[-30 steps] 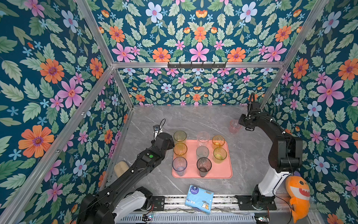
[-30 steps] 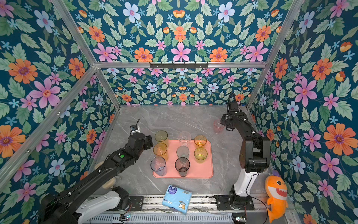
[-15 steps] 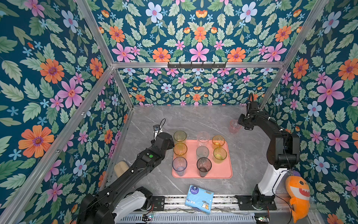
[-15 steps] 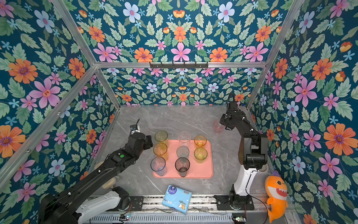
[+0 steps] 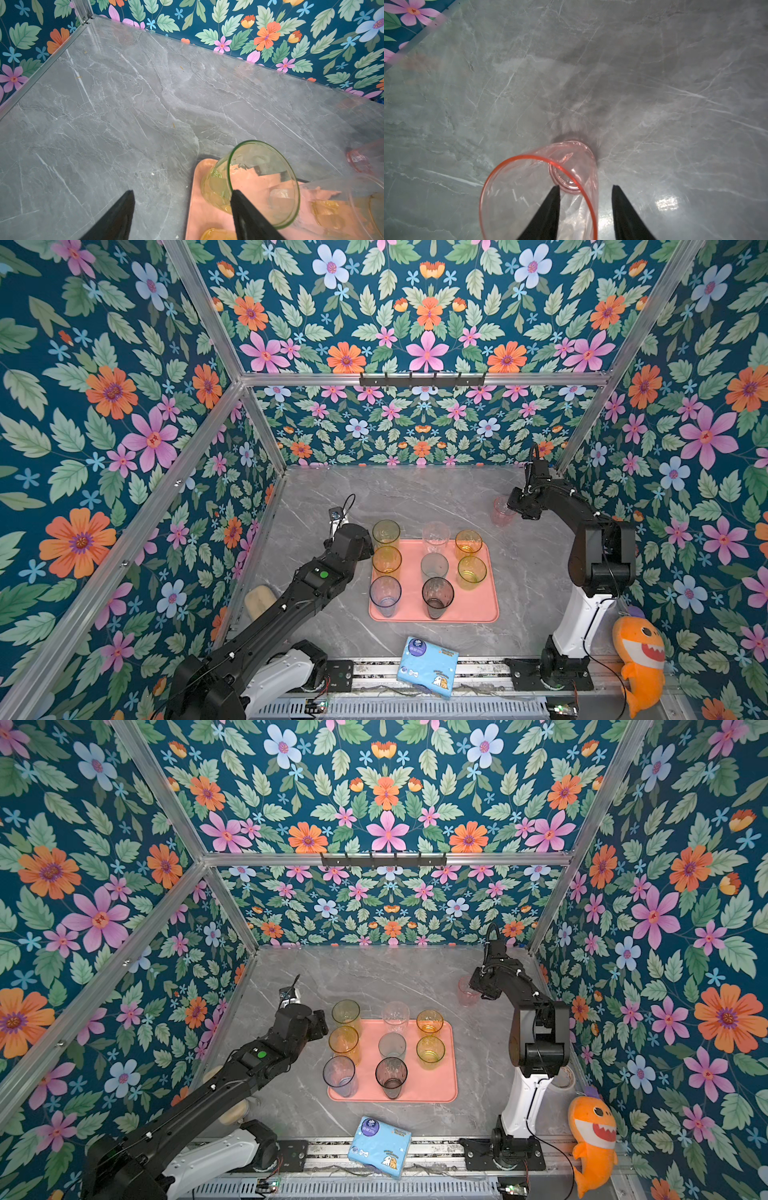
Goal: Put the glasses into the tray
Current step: 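Lower the open right gripper around the pink cup's rim and close it, then lift the pink cup with the right gripper and carry it over the tray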
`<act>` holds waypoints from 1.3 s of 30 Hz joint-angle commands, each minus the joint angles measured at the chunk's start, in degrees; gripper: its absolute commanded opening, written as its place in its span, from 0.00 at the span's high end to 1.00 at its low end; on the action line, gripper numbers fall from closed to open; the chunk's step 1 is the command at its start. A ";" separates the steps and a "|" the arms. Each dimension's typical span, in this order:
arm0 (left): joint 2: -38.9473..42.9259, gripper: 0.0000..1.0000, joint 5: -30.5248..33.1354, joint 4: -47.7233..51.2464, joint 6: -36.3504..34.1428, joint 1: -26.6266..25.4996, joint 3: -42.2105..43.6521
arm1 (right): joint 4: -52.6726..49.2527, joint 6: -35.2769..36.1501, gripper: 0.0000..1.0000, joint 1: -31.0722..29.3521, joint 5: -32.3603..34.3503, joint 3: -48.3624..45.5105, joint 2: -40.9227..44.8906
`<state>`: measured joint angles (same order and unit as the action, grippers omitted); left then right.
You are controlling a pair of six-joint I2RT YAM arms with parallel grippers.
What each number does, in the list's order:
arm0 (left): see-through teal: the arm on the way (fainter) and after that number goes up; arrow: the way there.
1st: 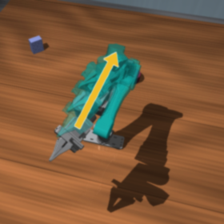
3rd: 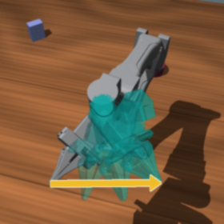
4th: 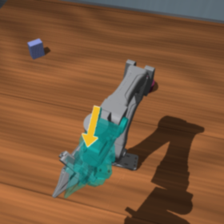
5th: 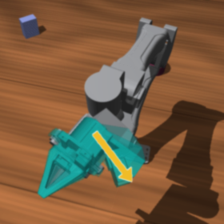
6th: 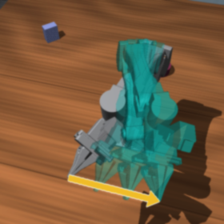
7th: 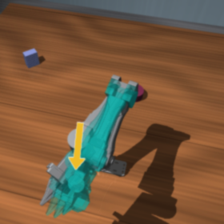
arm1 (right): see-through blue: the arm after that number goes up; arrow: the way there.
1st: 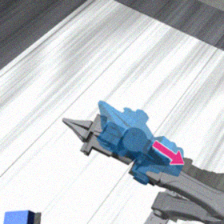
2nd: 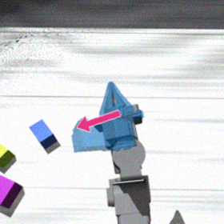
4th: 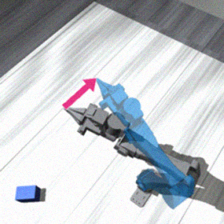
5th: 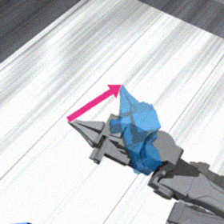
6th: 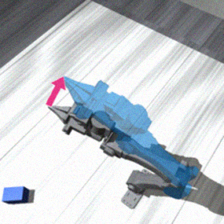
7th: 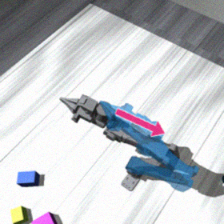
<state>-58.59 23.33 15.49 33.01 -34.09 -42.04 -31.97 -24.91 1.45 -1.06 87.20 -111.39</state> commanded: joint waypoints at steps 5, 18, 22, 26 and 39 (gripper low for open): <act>0.16 0.24 0.50 0.33 0.07 0.07 -0.07 | -0.58 -0.20 0.61 -0.05 0.01 0.34 -1.23; 1.02 0.24 0.77 0.61 0.21 0.07 0.66 | -1.90 0.53 0.76 -0.05 -0.01 1.66 -3.39; 0.98 0.24 0.68 0.51 0.21 0.08 0.71 | -2.17 0.78 0.81 -0.05 0.16 1.83 -3.07; 0.84 0.24 0.49 0.42 0.34 0.07 0.63 | -2.49 1.19 0.86 -0.05 0.27 2.01 -2.66; 0.60 0.24 0.23 0.18 0.47 0.08 1.06 | -5.02 1.73 0.95 -0.05 -0.04 2.54 -0.57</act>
<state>-57.93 23.29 15.90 33.08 -34.09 -41.23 -35.68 -23.38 1.45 -1.26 89.32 -113.14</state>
